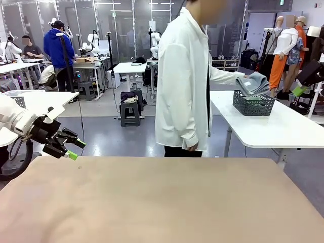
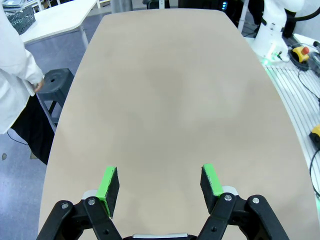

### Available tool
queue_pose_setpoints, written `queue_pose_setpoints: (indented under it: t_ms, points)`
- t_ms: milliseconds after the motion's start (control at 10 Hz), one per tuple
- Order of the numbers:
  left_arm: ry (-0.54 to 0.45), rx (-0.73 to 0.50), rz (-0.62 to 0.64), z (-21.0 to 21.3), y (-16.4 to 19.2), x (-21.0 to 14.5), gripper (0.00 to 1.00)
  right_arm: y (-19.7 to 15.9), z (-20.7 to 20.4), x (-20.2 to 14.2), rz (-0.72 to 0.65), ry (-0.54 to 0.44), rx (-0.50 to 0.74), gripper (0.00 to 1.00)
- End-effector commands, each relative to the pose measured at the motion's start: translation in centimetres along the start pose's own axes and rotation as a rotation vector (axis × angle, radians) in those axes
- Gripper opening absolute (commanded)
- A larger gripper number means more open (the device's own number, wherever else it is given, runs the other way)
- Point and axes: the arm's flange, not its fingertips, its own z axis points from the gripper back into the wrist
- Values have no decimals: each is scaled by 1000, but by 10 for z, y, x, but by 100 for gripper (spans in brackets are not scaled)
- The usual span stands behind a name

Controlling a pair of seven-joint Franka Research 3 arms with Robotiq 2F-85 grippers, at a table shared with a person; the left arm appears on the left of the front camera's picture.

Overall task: Fold the towels and place them in the basket.
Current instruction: Stack the folded Towel with hook on the right side of the table.

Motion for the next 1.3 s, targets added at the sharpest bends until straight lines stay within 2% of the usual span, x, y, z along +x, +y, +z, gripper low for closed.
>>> queue_pose_setpoints:
  t_ms: [0, 1200]
  points:
    - [0, 2, -11, 1, 0, 1, 83, 0, 1, 3, -9, 10, -1, 100]
    - [0, 2, -11, 1, 0, 1, 83, 0, 1, 3, -9, 10, -1, 100]
